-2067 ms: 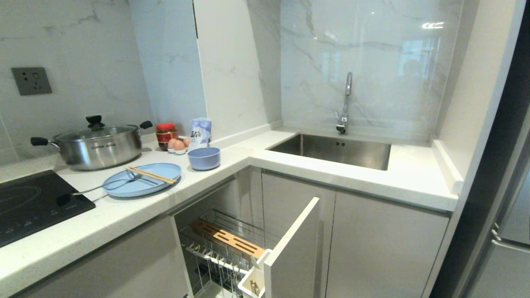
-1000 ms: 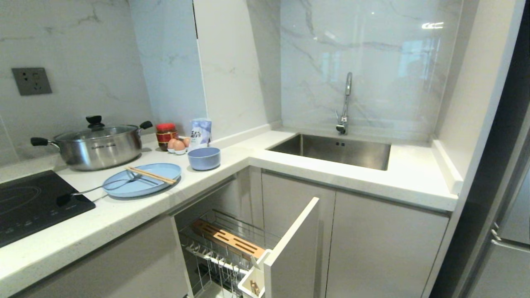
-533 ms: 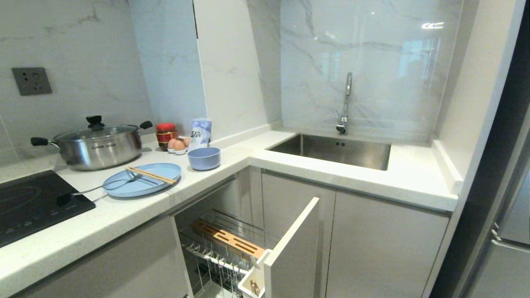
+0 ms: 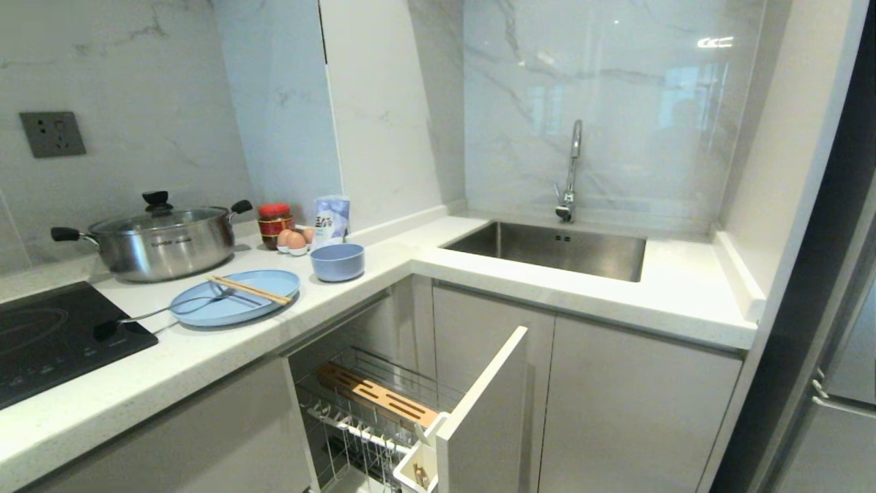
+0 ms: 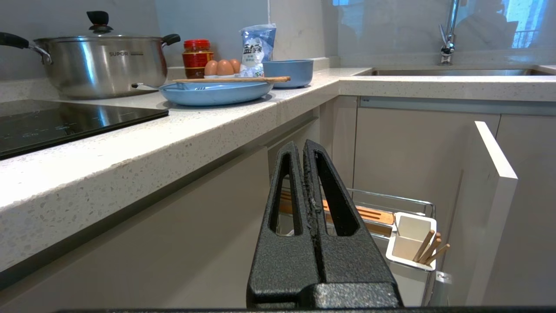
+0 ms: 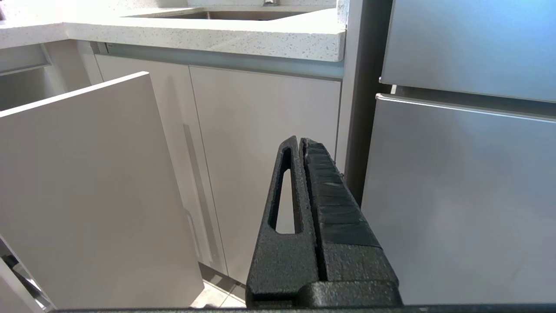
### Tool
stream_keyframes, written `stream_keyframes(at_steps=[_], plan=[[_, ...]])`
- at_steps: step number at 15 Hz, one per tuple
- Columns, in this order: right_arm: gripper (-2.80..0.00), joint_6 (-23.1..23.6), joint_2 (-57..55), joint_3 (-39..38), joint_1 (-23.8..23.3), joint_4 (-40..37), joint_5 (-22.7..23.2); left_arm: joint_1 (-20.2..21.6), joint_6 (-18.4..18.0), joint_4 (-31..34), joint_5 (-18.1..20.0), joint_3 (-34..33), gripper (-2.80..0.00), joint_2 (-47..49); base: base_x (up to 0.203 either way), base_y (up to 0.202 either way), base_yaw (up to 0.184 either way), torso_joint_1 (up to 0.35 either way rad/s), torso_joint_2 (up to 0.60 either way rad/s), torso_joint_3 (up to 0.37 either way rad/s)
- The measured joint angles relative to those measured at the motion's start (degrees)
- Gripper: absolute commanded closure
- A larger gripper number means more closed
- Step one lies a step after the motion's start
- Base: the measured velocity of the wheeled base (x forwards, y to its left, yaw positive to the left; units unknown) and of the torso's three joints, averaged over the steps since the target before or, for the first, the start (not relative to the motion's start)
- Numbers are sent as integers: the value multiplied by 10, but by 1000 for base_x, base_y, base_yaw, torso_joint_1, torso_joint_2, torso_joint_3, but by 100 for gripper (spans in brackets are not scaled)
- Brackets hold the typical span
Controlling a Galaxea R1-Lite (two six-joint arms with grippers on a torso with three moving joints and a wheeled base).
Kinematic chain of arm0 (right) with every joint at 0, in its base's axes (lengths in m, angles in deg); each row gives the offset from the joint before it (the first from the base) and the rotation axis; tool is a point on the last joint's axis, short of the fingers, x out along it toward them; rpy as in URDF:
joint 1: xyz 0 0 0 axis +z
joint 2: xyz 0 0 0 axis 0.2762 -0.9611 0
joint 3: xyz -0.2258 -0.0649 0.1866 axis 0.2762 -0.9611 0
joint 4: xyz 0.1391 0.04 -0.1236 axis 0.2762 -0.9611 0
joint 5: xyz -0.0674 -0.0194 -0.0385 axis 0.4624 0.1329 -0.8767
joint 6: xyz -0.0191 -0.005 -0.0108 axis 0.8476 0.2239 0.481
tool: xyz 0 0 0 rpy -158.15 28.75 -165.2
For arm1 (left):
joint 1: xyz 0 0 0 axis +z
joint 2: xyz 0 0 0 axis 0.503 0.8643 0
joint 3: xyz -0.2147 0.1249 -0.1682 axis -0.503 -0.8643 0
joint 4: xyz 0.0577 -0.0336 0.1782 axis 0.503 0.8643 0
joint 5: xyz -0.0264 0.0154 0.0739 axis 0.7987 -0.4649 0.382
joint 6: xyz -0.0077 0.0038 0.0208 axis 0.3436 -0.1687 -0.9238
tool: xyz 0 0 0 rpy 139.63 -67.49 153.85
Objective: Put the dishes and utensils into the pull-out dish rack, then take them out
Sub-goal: Pick up the chopsticks and place it in the cupboard
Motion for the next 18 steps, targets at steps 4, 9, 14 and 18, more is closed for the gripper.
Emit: stream_keyframes(at_steps=[4,9,14,18], plan=[[0,0,0,0,0,0,0,0,1,0,-1,0,0,0,0,0,0,3,0,-141],[0,0,0,0,0,0,0,0,6,-2,2,0,0,0,0,0,0,2,3,-194],[0,0,0,0,0,0,0,0,27,-3,-6,0,0,0,0,0,0,4,2,-199],[0,0,0,0,0,0,0,0,28,-3,-6,0,0,0,0,0,0,2,2,-196]])
